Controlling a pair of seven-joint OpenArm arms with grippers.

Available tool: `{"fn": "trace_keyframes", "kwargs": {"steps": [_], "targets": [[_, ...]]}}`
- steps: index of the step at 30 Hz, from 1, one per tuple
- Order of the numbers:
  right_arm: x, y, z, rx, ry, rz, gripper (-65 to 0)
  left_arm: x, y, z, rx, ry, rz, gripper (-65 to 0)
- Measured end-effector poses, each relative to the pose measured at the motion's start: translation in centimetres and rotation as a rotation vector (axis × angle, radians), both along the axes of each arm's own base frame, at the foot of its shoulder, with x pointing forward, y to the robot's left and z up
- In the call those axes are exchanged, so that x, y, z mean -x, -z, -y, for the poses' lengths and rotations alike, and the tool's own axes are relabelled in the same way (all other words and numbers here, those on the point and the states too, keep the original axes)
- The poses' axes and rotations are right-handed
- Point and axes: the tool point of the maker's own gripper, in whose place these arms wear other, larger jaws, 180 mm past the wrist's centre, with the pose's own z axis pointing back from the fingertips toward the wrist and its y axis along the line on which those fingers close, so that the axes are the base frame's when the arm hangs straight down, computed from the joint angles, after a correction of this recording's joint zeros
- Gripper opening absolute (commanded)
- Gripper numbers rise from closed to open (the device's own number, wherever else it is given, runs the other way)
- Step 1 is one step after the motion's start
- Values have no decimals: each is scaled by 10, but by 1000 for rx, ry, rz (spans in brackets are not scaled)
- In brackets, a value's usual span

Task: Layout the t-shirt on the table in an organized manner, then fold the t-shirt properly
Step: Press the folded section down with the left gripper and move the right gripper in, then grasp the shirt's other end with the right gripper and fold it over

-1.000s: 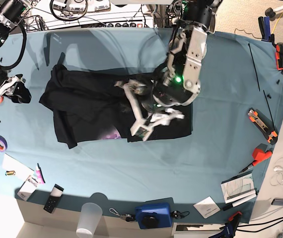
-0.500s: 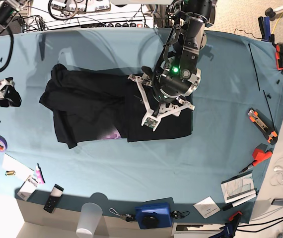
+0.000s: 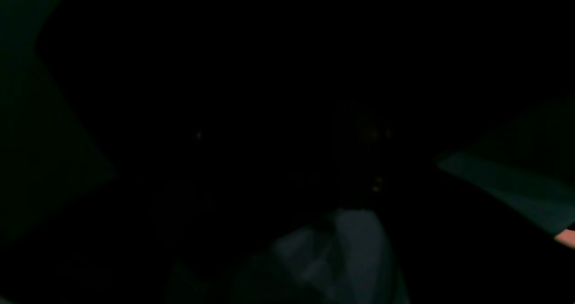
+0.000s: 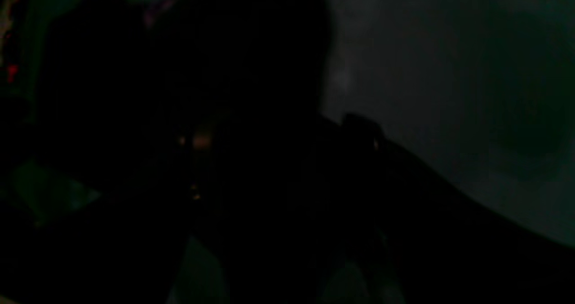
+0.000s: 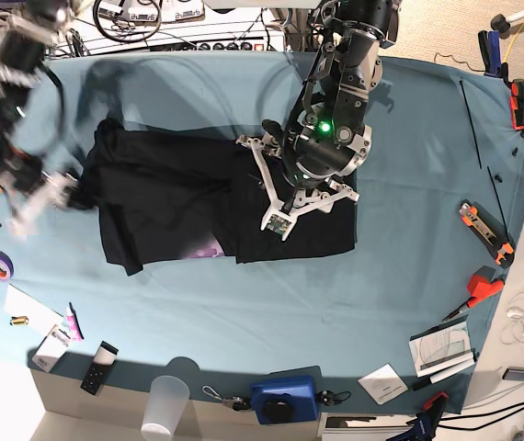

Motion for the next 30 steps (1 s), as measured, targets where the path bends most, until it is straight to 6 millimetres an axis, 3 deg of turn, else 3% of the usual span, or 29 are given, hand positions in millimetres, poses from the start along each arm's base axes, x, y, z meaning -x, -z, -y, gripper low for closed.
{"fn": "trace_keyframes", "kwargs": {"steps": [4, 9, 16, 20, 23, 25, 29, 30], "targets": [[3, 35, -24, -37, 5, -75, -294, 0, 0, 0, 0, 0, 0, -307], [1, 52, -30, -109, 57, -87, -294, 0, 0, 0, 0, 0, 0, -307], [0, 58, -50, -179, 73, -72, -296, 0, 0, 0, 1, 0, 1, -307], [5, 59, -88, -271, -1, -82, -300, -3, -2, 1, 10, -1, 19, -307], [6, 59, -99, -299, -20, -75, -302, -3, -2, 1, 10, -1, 19, -307], [6, 59, -99, -299, -20, -75, -364, -2, -1, 1, 6, -1, 12, -307], [8, 63, -93, -263, -21, -110, -620, -1, -1, 0, 3, 0, 7, -307], [8, 63, -91, -258, -22, -112, -650, -1, -1, 0, 3, 0, 7, -307]]}}
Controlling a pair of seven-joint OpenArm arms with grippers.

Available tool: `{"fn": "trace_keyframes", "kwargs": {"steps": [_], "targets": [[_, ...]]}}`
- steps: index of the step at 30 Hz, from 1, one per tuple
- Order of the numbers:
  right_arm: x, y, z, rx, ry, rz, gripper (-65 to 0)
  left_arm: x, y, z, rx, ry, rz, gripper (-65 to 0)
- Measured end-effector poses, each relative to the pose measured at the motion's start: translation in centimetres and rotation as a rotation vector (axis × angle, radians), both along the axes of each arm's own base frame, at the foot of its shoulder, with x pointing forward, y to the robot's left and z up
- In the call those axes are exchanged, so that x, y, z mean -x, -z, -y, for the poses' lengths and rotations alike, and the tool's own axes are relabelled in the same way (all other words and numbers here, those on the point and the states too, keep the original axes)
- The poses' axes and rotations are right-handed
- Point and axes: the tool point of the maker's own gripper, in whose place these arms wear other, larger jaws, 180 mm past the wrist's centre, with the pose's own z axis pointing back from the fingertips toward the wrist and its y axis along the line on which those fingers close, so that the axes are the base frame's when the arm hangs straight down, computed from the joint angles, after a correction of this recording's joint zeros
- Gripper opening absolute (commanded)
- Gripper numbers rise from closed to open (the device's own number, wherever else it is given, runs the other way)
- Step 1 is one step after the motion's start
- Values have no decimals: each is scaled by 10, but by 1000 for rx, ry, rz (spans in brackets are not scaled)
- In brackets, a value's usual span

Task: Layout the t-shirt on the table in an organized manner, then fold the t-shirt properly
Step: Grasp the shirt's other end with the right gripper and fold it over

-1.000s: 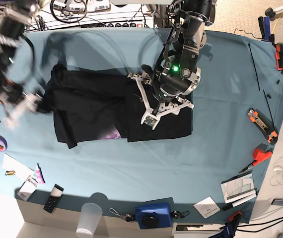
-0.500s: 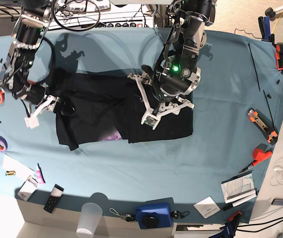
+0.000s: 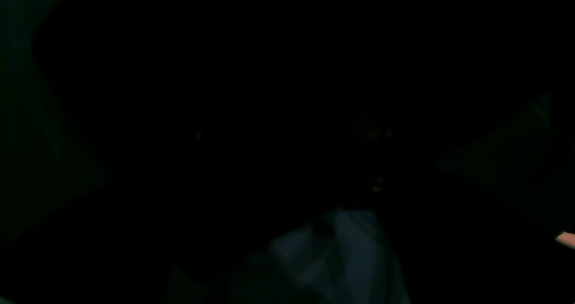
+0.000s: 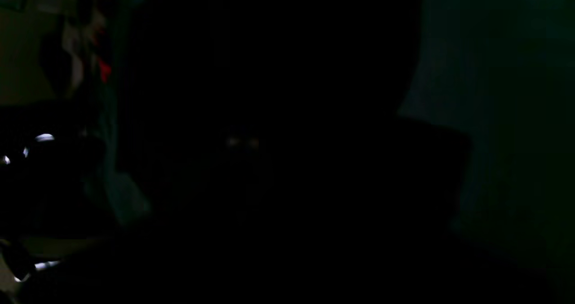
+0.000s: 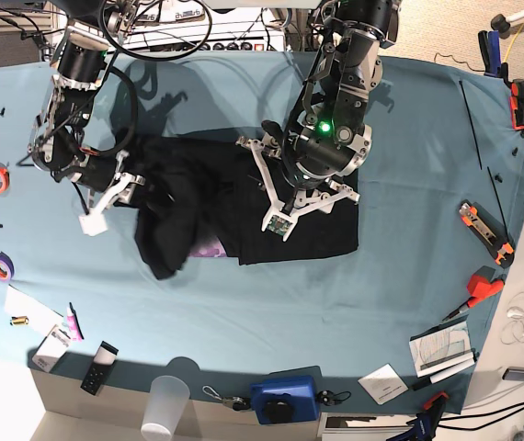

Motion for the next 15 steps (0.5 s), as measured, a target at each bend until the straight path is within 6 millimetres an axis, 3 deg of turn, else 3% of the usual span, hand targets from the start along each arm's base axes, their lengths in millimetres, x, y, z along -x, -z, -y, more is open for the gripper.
{"fn": "trace_keyframes", "kwargs": {"steps": [6, 11, 15], "targets": [[-4, -10, 26, 114, -19, 30, -650, 0, 0, 0, 0, 0, -1, -307], [-6, -27, 85, 421, -12, 48, -650, 3, 3, -2, 3, -21, -18, -308], [-12, -55, 132, 551, 79, 94, -650, 3, 4, -2, 4, -26, -21, -376]]}}
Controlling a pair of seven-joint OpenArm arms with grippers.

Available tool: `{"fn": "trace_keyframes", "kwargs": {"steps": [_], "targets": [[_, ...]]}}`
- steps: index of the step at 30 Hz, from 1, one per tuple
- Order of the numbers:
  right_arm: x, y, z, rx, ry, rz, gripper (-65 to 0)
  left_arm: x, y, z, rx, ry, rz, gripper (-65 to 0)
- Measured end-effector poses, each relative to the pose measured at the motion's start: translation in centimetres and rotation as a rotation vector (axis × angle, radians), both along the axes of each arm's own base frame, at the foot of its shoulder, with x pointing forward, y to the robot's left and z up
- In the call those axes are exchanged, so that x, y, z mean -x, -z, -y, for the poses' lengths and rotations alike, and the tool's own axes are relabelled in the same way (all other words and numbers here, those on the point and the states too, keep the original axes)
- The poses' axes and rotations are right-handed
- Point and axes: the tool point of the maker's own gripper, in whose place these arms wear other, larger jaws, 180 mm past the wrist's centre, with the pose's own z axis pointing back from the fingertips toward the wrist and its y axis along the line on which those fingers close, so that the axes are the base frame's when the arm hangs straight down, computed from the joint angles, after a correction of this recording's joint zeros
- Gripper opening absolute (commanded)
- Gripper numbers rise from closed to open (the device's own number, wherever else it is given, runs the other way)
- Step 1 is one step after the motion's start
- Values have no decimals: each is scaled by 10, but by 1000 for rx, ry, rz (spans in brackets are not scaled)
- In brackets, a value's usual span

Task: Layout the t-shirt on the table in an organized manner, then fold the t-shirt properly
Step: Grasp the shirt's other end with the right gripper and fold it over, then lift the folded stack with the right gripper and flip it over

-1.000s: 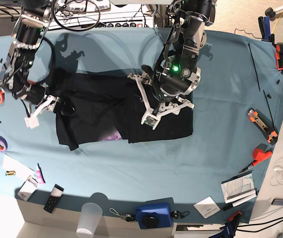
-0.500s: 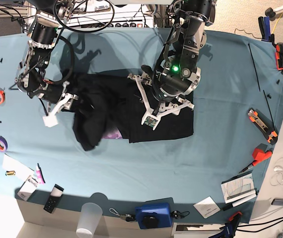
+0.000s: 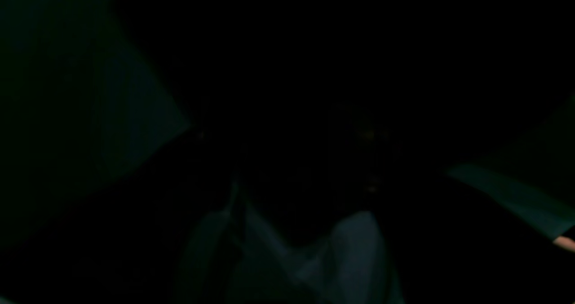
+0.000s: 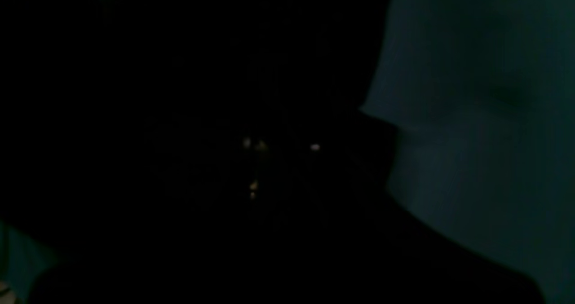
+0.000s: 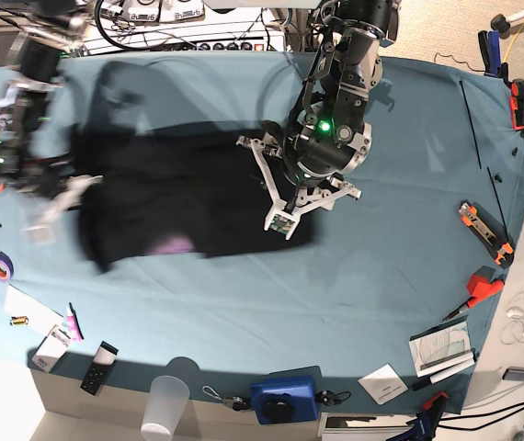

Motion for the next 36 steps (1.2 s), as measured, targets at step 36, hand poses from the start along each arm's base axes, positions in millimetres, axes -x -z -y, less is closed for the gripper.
{"fn": "trace_keyframes", "kwargs": {"steps": [36], "targets": [[-12, -15, -156, 595, -370, 60, -650, 3, 30, -181, 76, -420, -105, -650]]}}
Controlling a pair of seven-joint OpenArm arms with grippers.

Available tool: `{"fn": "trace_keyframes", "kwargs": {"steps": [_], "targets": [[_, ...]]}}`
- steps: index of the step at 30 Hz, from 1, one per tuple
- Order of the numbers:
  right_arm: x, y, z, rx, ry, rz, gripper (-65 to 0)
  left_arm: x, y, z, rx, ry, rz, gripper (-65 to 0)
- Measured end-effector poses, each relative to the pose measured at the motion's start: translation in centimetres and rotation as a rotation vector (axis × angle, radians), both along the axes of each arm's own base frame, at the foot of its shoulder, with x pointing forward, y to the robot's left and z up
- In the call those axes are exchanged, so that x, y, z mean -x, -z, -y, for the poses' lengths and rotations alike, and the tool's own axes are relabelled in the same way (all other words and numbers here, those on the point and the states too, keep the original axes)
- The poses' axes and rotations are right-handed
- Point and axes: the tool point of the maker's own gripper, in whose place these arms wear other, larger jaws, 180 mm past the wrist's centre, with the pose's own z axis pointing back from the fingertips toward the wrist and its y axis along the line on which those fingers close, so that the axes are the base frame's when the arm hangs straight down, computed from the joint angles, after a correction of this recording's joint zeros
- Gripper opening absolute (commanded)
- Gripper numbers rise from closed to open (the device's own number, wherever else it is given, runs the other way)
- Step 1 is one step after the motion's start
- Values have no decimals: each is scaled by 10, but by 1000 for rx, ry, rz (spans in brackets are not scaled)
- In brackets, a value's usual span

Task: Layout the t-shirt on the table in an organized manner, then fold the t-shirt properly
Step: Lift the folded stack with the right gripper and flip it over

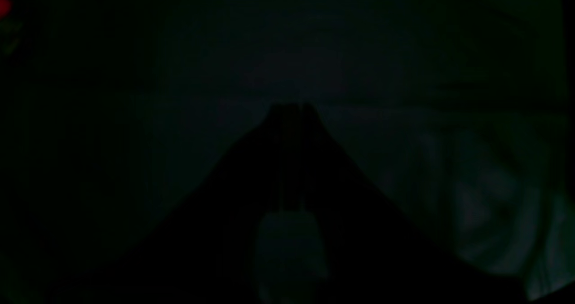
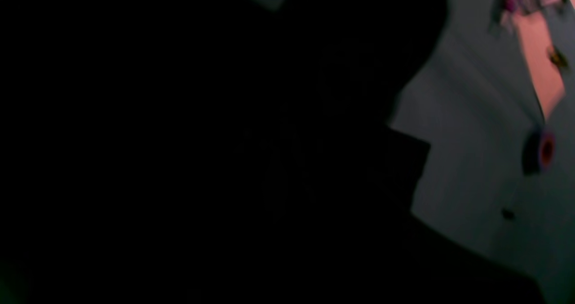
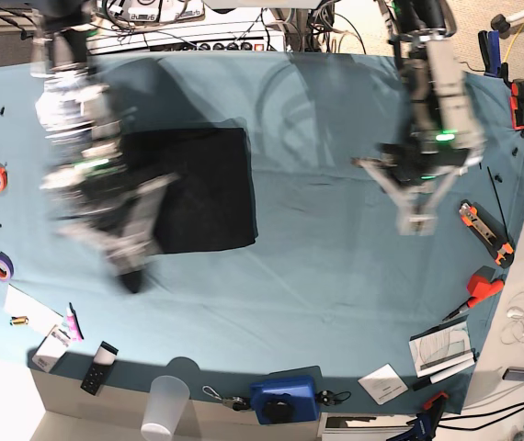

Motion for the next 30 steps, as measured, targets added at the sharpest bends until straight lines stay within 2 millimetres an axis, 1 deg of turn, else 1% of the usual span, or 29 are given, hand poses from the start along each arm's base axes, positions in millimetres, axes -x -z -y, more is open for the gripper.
{"fn": "trace_keyframes", "kwargs": {"steps": [2, 5, 8, 11, 13, 15, 16, 17, 21, 22, 24, 26, 28, 30], "targets": [[4, 6, -26, 18, -51, 0, -650, 5, 1, -11, 0, 0, -4, -650], [8, 10, -55, 33, -108, 11, -650, 9, 2, -24, -9, -12, -11, -650], [12, 12, -74, 37, -145, 12, -650, 10, 0, -30, 18, -40, 2, -650], [18, 16, -87, 8, -147, 5, -650, 11, -1, -35, 27, -57, 6, -650], [30, 26, -91, -6, -153, -24, -642, 10, -1, -33, 34, -55, 9, -650], [43, 37, -87, 16, -149, -50, -547, 9, -2, -31, 48, -51, 16, -650], [48, 40, -84, 35, -145, -55, -510, 9, -3, -30, 46, -37, 19, -650], [50, 43, -81, 55, -141, -56, -488, 9, -3, -29, 50, -36, 21, -650], [51, 42, -65, 140, -122, -44, -483, 9, -3, -29, 52, -35, 21, -650], [49, 38, -60, 163, -107, -36, -483, 9, -3, -28, 53, -35, 22, -650], [46, 26, -60, 161, -99, 1, -483, 8, -4, -28, 57, -34, 25, -650], [44, 7, -70, 110, -112, 51, -483, 8, -3, -28, 56, -34, 24, -650], [40, -17, -84, 39, -147, 131, -483, 8, -3, -28, 57, -34, 24, -650], [37, -40, -93, -5, -169, 208, -483, 8, -4, -28, 56, -35, 26, -650]]}}
